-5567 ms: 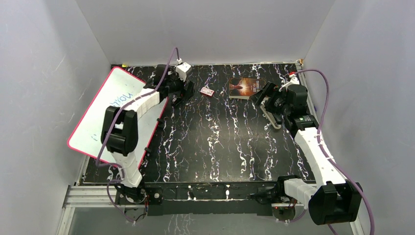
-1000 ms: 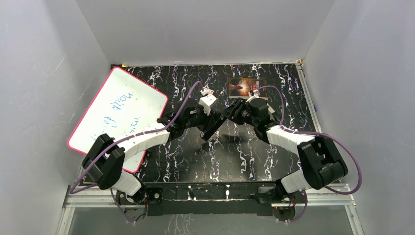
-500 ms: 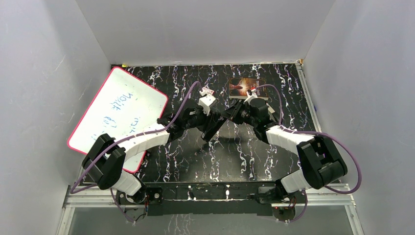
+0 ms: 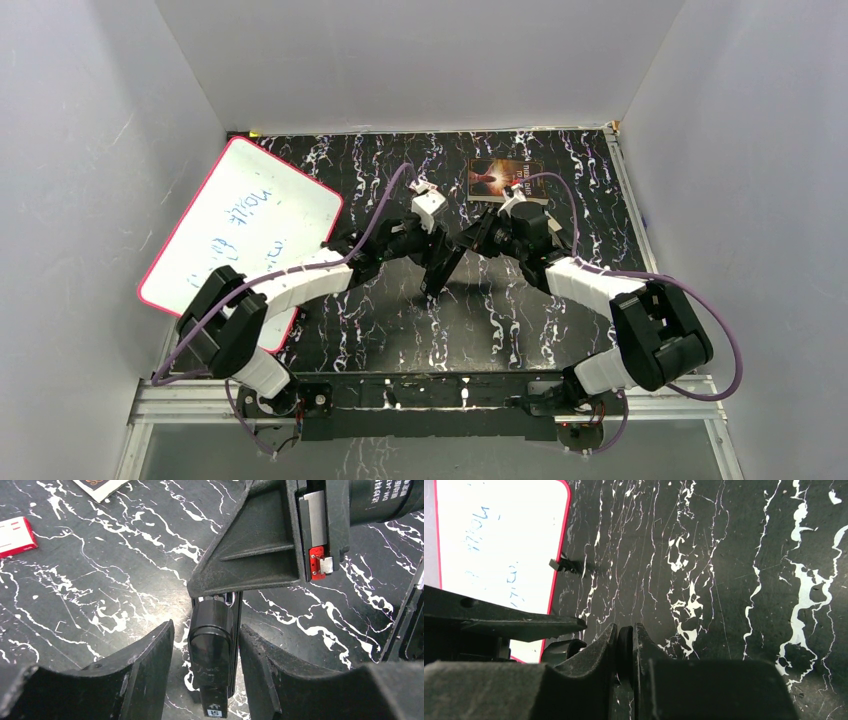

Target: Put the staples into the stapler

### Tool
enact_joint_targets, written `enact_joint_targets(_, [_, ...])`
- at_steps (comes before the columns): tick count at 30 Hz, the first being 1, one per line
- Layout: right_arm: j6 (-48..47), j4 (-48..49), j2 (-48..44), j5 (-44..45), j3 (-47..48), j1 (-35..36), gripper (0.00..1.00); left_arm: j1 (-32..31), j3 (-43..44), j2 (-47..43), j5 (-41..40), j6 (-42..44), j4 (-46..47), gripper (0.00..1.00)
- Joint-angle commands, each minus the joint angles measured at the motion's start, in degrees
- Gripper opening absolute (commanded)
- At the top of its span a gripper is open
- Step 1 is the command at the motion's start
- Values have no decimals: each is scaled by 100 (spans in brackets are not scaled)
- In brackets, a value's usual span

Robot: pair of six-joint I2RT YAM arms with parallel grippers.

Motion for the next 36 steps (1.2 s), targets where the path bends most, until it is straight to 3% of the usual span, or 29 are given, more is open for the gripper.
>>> enact_joint_targets(1, [-49,417,-217,-282,106,9,0,-37,245,158,376,115,279,49])
enact_joint_targets(5, [-96,377,-189,-286,133,16,0,-41,291,311,598,57,309,45])
enact_joint_targets(8, [-173,182,-197,-83,140,21,0,-35,313,305,672,-5,218,27])
enact_joint_targets(11, [-383,-53,-131,63,225,-5,0,-33,251,128,800,151,-9,2])
enact_joint_targets(12, [-468,-217,-110,155,262,-35,0,-26,227,60,809,213,-149,0])
enact_joint_targets(16, [-612,-133,-7,199,122,-358,0,23,-98,-423,777,337,-562,0])
enact_joint_targets(26, [-700,1218,1169,-788,230,-1424,0,46,-1403,-2064,334,89,-1232,0])
enact_joint_targets(36, [-749,1554,1876,-1206,673,-1749,0,-45,-2404,-2783,-480,-1156,-1550,19])
